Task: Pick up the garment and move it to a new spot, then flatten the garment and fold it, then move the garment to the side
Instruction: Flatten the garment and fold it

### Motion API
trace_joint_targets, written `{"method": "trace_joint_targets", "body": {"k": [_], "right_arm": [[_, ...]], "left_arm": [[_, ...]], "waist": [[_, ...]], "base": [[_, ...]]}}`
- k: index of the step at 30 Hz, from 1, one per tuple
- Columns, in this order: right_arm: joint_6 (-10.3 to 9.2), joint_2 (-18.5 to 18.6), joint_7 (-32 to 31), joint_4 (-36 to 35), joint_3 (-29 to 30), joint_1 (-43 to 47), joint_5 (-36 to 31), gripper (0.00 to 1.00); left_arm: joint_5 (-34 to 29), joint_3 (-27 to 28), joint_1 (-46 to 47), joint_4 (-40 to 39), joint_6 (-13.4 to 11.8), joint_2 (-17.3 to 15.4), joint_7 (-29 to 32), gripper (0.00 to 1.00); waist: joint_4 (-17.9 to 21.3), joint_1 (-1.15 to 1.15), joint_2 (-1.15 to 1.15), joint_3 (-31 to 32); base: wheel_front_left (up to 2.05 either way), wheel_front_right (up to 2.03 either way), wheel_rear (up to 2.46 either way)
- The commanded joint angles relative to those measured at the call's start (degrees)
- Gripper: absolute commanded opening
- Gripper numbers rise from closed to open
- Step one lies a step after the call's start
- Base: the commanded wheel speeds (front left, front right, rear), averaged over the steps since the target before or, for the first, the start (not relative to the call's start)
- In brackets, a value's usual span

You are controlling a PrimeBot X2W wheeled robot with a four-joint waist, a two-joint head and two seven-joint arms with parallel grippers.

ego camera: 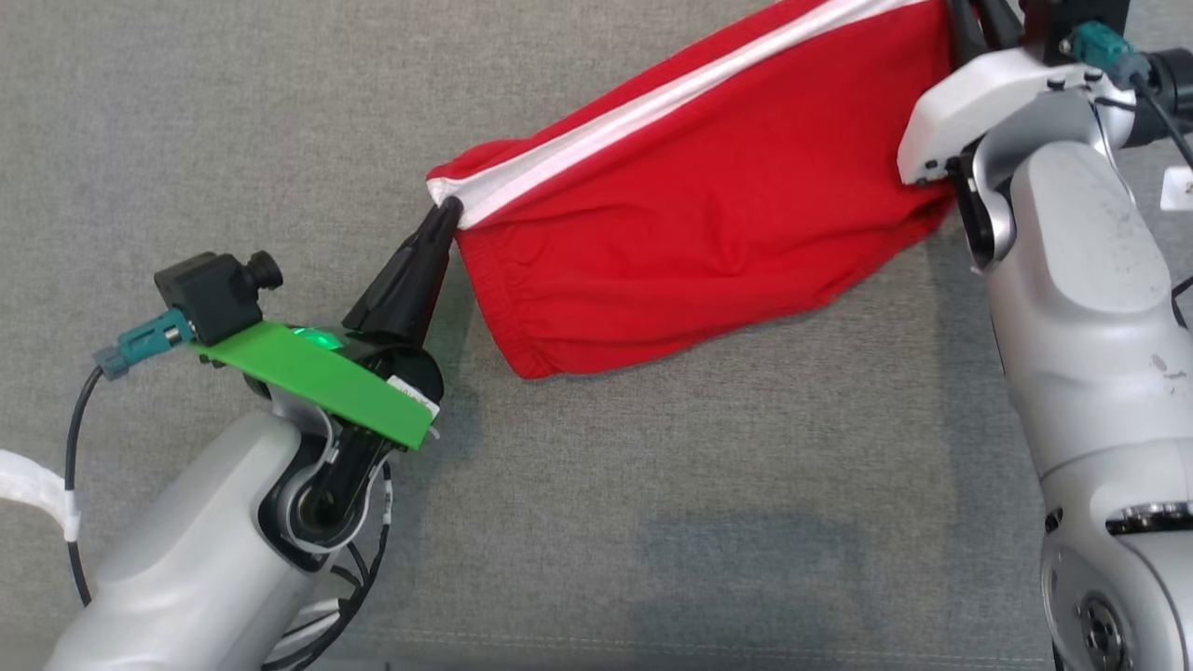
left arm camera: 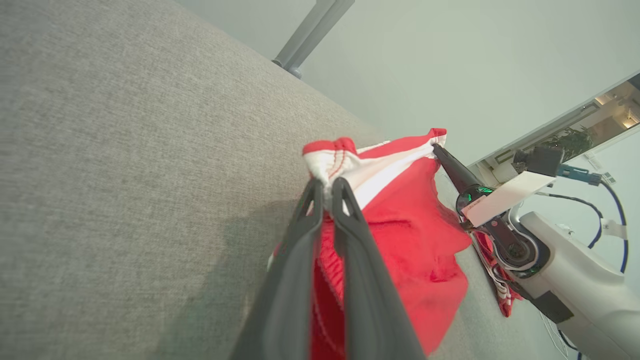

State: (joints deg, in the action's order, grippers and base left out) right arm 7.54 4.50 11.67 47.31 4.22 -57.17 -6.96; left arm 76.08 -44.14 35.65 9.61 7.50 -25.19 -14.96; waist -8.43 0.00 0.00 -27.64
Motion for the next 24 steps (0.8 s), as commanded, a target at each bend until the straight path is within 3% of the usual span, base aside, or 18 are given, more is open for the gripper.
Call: {"method": "trace_joint_targets", "body": {"k": [1,4,5,6,7,8,9,16,20,24], "right_arm": [[-0.11,0.15,-0.32,2.32,1.34,-2.03,-1.55,0.0],[-0.11,-0.33,-1.19,5.88,3.43,-4.12,-3.71,0.0],[-0.11,-0.52,-1.05,6.77,3.93,-4.68,-4.21,0.09],[-0.11,-0.68,-0.72,7.6,4.4,-5.08,-4.68,0.43],[-0.11,-0.78,-0.32,8.41,4.79,-5.25,-5.09,0.98],[-0.11,-0.86,0.19,9.1,5.03,-5.29,-5.35,1.0],[-0.11,-0.94,0.97,9.49,5.3,-5.33,-5.42,1.0],[-0.1,-1.4,3.43,9.35,5.82,-3.03,-2.31,1.0],[-0.1,-1.56,3.55,6.71,3.62,0.07,2.06,1.0],[-0.1,-1.52,3.55,6.01,1.17,4.46,7.62,1.0]], "left_arm": [[0.88,-0.54,1.78,1.2,0.01,0.04,-0.24,0.0],[1.67,-2.18,2.99,2.44,0.01,0.1,-0.24,0.04],[1.96,-2.53,3.34,2.67,0.01,0.1,-0.24,0.21],[2.33,-2.84,3.49,2.94,0.01,0.21,-0.24,0.35],[2.49,-3.05,3.58,3.16,0.01,0.24,-0.24,0.52],[2.59,-3.16,3.59,3.34,0.01,0.21,-0.23,0.89],[2.57,-3.1,3.46,3.57,0.01,0.15,-0.23,1.0],[-2.74,0.53,0.7,6.56,0.01,-0.23,-0.23,1.0],[-12.72,7.86,-3.26,6.54,-0.04,0.78,-0.23,1.0],[-26.21,16.67,-10.43,2.68,-1.95,3.34,-0.22,1.0]], "waist": [[-1.57,0.0,0.0,-2.4],[-1.83,0.0,0.0,-2.73],[-1.88,0.0,0.0,-2.75],[-1.88,0.0,0.0,-2.7],[-1.83,0.0,0.0,-2.55],[-1.73,0.0,0.0,-2.31],[-1.59,0.0,0.0,-2.01],[0.08,0.0,0.0,0.72],[1.42,0.0,0.0,2.85],[2.54,0.0,0.0,5.5]], "base": [[0.0,0.0,0.0],[0.0,0.0,0.0],[0.0,0.0,0.0],[0.0,0.0,0.0],[0.0,0.0,0.0],[0.0,0.0,0.0],[0.0,0.0,0.0],[0.0,0.0,0.0],[0.0,0.0,0.0],[0.0,0.0,0.0]]}}
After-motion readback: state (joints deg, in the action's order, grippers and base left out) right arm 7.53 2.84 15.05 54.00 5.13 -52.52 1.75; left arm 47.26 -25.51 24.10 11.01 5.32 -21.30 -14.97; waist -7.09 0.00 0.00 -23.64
